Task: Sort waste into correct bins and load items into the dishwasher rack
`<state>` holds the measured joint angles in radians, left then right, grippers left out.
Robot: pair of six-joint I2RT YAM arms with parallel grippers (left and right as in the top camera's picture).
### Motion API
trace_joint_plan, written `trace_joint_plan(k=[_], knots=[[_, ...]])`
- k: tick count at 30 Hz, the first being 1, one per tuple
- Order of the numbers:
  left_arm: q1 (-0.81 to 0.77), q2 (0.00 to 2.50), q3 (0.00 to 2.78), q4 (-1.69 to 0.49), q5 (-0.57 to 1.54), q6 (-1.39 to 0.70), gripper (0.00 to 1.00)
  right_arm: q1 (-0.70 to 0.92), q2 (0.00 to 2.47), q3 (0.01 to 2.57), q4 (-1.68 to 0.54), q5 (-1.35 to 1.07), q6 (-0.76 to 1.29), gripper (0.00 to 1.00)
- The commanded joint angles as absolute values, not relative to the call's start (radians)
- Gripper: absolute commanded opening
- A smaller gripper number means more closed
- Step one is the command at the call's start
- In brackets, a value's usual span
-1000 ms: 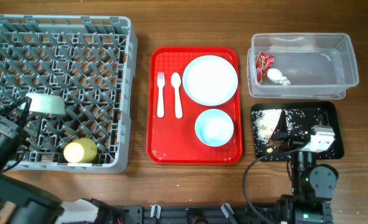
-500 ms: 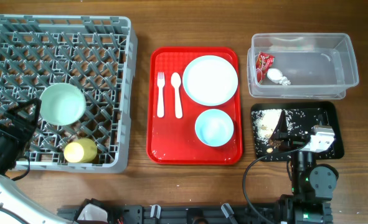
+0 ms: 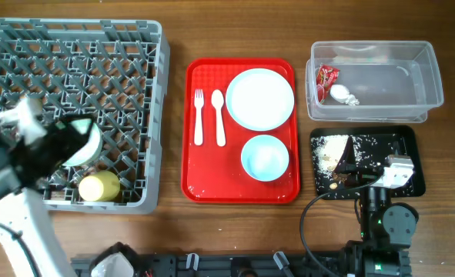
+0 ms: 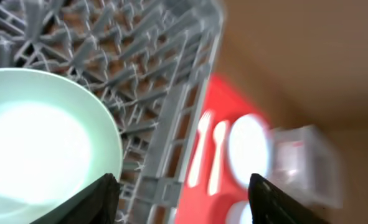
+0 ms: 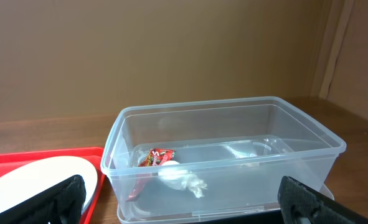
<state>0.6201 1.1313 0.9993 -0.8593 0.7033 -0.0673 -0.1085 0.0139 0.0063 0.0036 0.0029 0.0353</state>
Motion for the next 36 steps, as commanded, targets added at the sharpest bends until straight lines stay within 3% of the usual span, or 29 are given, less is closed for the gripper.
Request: trace_joint_plan(k=[1, 7, 15, 18, 19, 22, 24, 30, 34, 35, 36], knots=[[0.341, 1.128, 1.085, -0.854, 0.161, -0.208, 0.72, -0.112, 0.011, 0.006, 0.007, -0.001, 0.027, 1.00], [0.064, 1.242, 1.100, -0.893, -0.298, -0.376, 0.66, -0.112, 0.011, 0.006, 0.007, -0.002, 0.027, 1.00], [0.043, 1.493, 1.100, -0.928, -0.342, -0.440, 0.46, -0.112, 0.011, 0.006, 0.007, -0.001, 0.027, 1.00], [0.043, 1.498, 1.100, -0.932, -0.342, -0.454, 0.28, -0.112, 0.011, 0.006, 0.007, -0.001, 0.027, 1.00], [0.043, 1.484, 1.107, -0.934, -0.342, -0.454, 0.27, -0.112, 0.011, 0.006, 0.007, -0.001, 0.027, 1.00], [0.043, 1.446, 1.132, -0.961, -0.342, -0.454, 0.38, -0.112, 0.011, 0.006, 0.007, -0.001, 0.027, 1.00], [0.043, 1.405, 1.137, -0.973, -0.341, -0.454, 0.40, -0.112, 0.011, 0.006, 0.007, -0.001, 0.027, 1.00], [0.043, 1.411, 1.131, -0.999, -0.311, -0.457, 0.07, -0.112, 0.011, 0.006, 0.007, -0.001, 0.027, 1.00], [0.043, 1.413, 1.131, -1.000, -0.311, -0.457, 0.09, -0.112, 0.011, 0.006, 0.007, -0.001, 0.027, 1.00], [0.043, 1.413, 1.131, -0.999, -0.312, -0.457, 0.24, -0.112, 0.011, 0.006, 0.007, -0.001, 0.027, 1.00], [0.043, 1.413, 1.131, -0.999, -0.311, -0.457, 0.30, -0.112, 0.011, 0.006, 0.007, -0.001, 0.027, 1.00]])
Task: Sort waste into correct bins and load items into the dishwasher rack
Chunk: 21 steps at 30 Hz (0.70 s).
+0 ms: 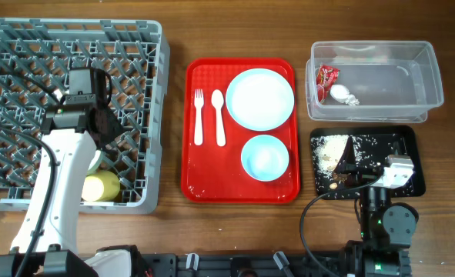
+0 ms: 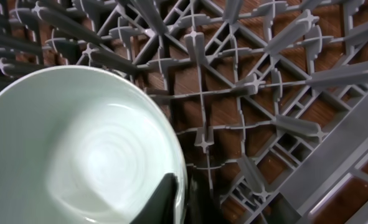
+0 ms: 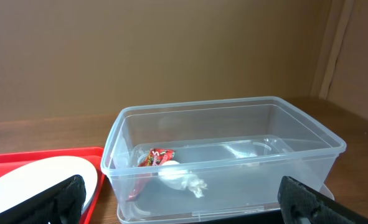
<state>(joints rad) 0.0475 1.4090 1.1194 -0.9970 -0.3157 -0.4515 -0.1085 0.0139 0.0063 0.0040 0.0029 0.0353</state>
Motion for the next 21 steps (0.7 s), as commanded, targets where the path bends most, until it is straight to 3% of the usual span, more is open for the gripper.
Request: trace_joint_plan(k=[1, 7, 10, 11, 16, 21], knots=[[0.043, 1.414, 1.131, -0.999, -0.311, -0.457, 0.30, -0.112, 0.011, 0.006, 0.007, -0.001, 0.027, 1.00], [0.041, 1.447, 1.130, -1.008, -0.261, -0.458, 0.31, -0.112, 0.011, 0.006, 0.007, -0.002, 0.027, 1.00], [0.041, 1.458, 1.130, -0.999, -0.260, -0.457, 0.15, -0.112, 0.011, 0.006, 0.007, -0.001, 0.027, 1.00], [0.041, 1.457, 1.130, -0.999, -0.261, -0.457, 0.04, -0.112, 0.012, 0.006, 0.007, -0.002, 0.027, 1.00], [0.061, 1.384, 1.179, -1.030, -0.257, -0.483, 0.04, -0.112, 0.019, 0.006, 0.007, -0.001, 0.027, 1.00], [0.240, 1.188, 1.203, -0.952, 0.161, -0.449, 0.04, -0.112, 0.019, 0.006, 0.007, -0.001, 0.027, 1.00]])
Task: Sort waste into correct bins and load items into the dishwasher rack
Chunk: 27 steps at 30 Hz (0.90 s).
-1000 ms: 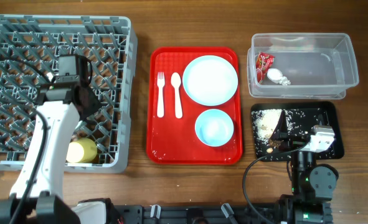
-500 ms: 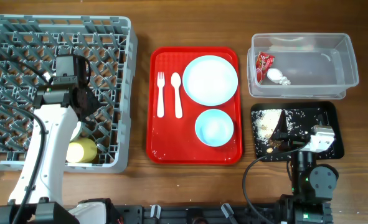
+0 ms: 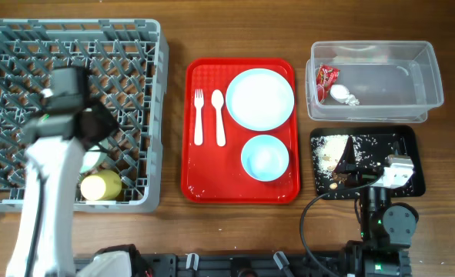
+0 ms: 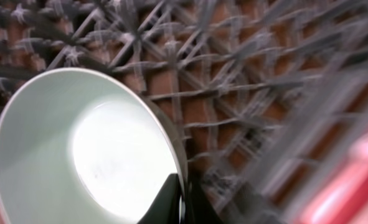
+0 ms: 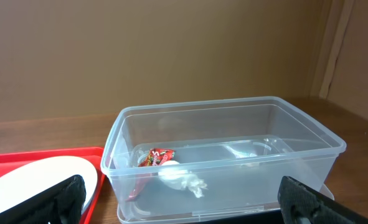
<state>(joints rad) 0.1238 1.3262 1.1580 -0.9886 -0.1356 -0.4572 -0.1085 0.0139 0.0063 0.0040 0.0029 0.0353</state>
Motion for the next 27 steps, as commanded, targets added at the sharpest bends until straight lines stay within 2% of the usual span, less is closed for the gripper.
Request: trace_joint_plan(k=[1, 7, 10, 13, 15, 20, 27], knots=[[0.301, 1.155, 1.203, -0.937, 0.244, -0.448, 0.04, -0.112, 0.019, 0.006, 0.007, -0.001, 0.027, 1.00], [0.691, 1.141, 1.184, -0.882, 0.813, -0.278, 0.04, -0.112, 0.019, 0.006, 0.007, -0.001, 0.027, 1.00], [0.877, 1.231, 1.112, -0.821, 1.203, -0.145, 0.04, -0.112, 0.019, 0.006, 0.007, -0.001, 0.027, 1.00], [0.982, 1.349, 1.044, -0.755, 1.472, -0.031, 0.04, -0.112, 0.019, 0.006, 0.007, -0.001, 0.027, 1.00], [1.033, 1.443, 1.021, -0.752, 1.577, 0.065, 0.04, -0.112, 0.019, 0.006, 0.007, -0.001, 0.027, 1.00], [1.063, 1.622, 0.982, -0.766, 1.577, 0.157, 0.04, -0.112, 0.019, 0.006, 0.007, -0.001, 0.027, 1.00], [1.090, 1.669, 0.980, -0.785, 1.577, 0.203, 0.04, -0.112, 0.019, 0.006, 0.007, -0.001, 0.027, 1.00]])
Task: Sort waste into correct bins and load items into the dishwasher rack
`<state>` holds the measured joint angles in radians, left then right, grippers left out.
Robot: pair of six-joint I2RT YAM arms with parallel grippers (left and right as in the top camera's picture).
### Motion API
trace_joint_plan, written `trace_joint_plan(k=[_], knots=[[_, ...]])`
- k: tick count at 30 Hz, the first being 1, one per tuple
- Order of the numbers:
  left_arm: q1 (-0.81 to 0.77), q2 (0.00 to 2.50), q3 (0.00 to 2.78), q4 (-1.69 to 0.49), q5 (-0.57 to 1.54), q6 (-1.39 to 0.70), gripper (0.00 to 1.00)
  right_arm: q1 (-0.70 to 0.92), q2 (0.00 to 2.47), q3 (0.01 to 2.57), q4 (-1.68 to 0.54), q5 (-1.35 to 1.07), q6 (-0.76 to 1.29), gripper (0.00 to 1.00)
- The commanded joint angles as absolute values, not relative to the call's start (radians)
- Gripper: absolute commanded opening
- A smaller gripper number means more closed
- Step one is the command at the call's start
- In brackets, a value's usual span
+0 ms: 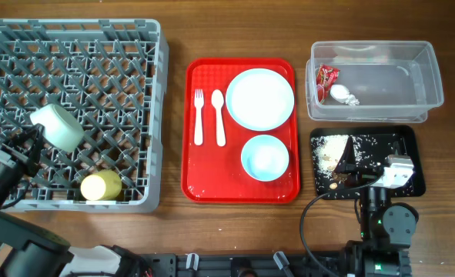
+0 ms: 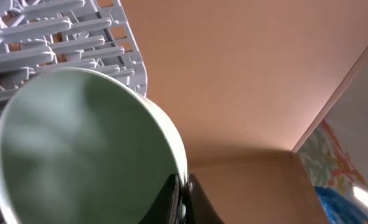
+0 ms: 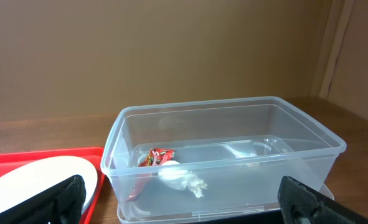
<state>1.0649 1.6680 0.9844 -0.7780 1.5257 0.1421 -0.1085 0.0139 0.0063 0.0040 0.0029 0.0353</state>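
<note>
My left gripper (image 1: pixel 33 141) (image 2: pixel 182 196) is shut on the rim of a pale green bowl (image 1: pixel 56 125) (image 2: pixel 84 143). The bowl is tipped on its side over the left part of the grey dishwasher rack (image 1: pixel 119 46) (image 2: pixel 47 31). A yellow cup (image 1: pixel 99 185) lies in the rack's front row. On the red tray (image 1: pixel 200 185) are a white fork (image 1: pixel 199 115), a white spoon (image 1: pixel 219 115), a white plate (image 1: pixel 259 98) and a light blue bowl (image 1: pixel 265 157). My right gripper (image 1: pixel 389 173) (image 3: pixel 184 202) stands open near the black tray (image 1: pixel 408 138), holding nothing.
A clear plastic bin (image 1: pixel 423 73) (image 3: pixel 296 134) at the back right holds a red wrapper (image 1: pixel 326 77) (image 3: pixel 155 156) and a crumpled white tissue (image 1: pixel 342 95) (image 3: pixel 182 178). The black tray carries rice and food scraps (image 1: pixel 333 150). Bare wooden table lies between rack and tray.
The left arm has swung from over the rack to its front left edge. The bowl, low in the rack beside the yellow cup before, is now higher and tipped on its side. The right arm is unmoved.
At first my left gripper was open beside the green bowl in the rack. Then it was shut on the bowl's rim, the bowl facing up low in the rack. Now the bowl is turned on its side, still held. The right arm stayed put.
</note>
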Motion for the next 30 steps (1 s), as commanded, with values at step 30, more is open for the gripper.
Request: trace_joint_plan(k=[30], knots=[[0.572, 1.156, 1.123, -0.848, 0.768, 0.002, 0.31, -0.112, 0.019, 0.006, 0.007, -0.001, 0.027, 1.00]])
